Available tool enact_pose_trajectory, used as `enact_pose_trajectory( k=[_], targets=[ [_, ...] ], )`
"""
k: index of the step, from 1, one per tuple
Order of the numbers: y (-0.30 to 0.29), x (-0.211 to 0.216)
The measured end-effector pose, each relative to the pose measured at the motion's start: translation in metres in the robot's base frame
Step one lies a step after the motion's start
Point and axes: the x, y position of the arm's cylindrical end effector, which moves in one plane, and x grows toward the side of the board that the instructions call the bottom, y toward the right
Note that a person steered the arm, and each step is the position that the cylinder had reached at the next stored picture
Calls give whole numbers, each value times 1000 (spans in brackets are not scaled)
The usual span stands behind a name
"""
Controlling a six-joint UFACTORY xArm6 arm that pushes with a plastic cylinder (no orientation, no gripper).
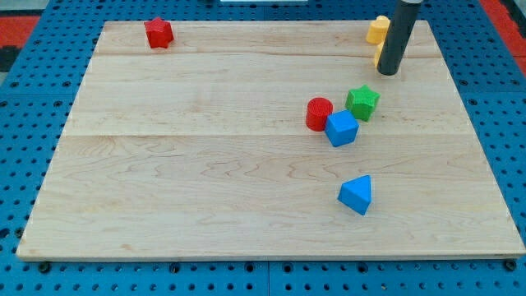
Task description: Push green star closer to the yellow hexagon
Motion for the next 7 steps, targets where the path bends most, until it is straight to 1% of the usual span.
enact_pose_trajectory(
  k=[6,7],
  targets=[
    [-10,5],
    [-19,5]
  ],
)
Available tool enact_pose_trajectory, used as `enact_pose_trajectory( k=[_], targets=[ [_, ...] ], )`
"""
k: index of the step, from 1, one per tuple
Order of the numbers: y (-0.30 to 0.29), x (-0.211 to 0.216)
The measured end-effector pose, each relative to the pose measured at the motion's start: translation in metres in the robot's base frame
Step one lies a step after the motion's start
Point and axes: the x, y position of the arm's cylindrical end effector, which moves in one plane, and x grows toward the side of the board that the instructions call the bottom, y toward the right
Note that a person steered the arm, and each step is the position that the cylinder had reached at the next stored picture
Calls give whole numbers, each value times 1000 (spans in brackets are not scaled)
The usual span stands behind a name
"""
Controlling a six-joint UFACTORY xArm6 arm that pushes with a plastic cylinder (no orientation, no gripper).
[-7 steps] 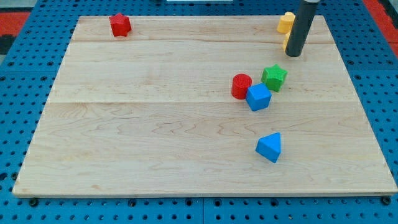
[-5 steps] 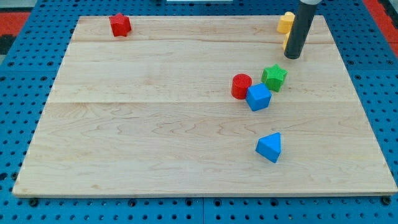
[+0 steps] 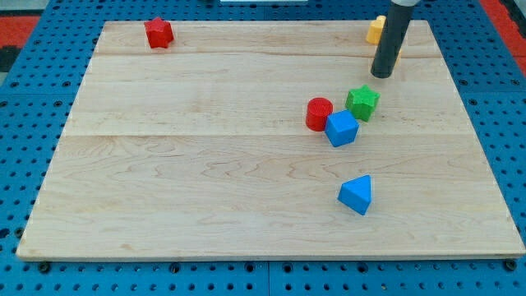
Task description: Push green star closer to the yellow hexagon
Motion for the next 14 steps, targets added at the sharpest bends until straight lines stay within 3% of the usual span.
enact_pose_trajectory(
  k=[6,7,8,9,11,12,14],
  targets=[
    [-8,-2],
    [38,31],
    [65,112],
    [-27,129],
    [-34,37],
    [-31,57],
    [-29,-8]
  ],
)
